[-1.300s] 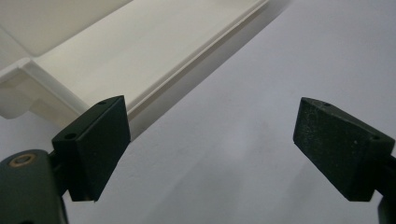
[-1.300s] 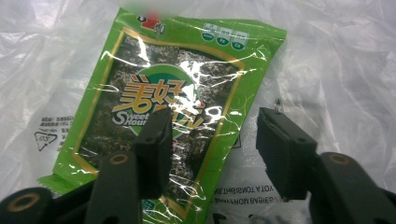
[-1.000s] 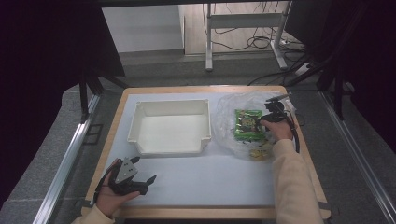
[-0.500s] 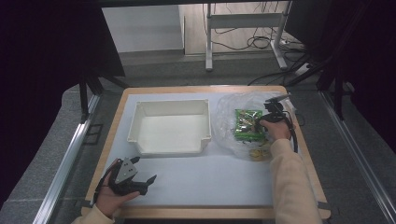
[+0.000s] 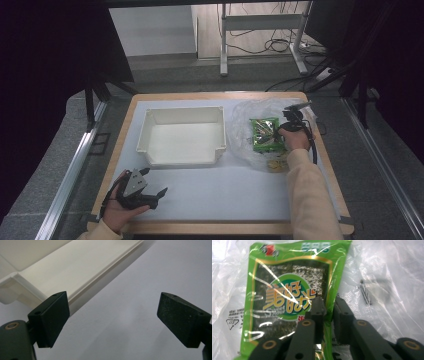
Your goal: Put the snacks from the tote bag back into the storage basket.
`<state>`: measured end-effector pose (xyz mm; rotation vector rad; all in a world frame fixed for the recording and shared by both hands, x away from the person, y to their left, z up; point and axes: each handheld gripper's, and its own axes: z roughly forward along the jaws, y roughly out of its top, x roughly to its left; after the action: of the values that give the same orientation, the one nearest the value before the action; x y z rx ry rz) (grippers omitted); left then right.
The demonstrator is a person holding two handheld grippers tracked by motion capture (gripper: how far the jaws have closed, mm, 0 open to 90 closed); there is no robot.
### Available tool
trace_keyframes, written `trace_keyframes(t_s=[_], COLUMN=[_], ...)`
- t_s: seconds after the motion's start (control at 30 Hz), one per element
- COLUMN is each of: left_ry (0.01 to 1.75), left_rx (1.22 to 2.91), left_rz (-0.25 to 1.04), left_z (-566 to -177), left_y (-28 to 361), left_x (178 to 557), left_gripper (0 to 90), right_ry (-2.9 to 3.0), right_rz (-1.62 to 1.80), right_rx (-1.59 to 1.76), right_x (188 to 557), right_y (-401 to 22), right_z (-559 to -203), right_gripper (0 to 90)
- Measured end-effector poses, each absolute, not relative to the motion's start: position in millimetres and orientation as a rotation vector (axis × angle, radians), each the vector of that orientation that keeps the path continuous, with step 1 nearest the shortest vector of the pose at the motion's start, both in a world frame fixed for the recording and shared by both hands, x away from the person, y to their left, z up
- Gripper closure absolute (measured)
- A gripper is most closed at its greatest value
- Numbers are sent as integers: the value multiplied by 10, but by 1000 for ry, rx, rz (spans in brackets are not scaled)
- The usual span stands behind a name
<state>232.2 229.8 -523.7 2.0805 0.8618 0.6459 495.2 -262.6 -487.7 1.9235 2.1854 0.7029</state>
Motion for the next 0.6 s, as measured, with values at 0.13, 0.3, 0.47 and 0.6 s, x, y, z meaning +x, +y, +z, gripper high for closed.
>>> trace_keyframes(t_s=[0.13,0.3,0.47,0.6], left_ry=[861,855,861,860], left_rx=[2081,2088,2078,2081], left_rz=[646,651,649,650], left_z=[-5237,-5232,-5238,-5236], left_y=[2299,2304,2300,2303], left_x=[2321,2321,2324,2324], left_gripper=[109,109,109,109], right_ry=[2174,2164,2164,2147], right_rz=[691,682,696,741], right_rx=[1912,1899,1892,1888], right_x=[4946,4939,4931,4918], right_y=[-2605,-2588,-2593,-2623], right_z=[-4872,-4864,-4849,-4815], right_gripper=[856,885,896,898])
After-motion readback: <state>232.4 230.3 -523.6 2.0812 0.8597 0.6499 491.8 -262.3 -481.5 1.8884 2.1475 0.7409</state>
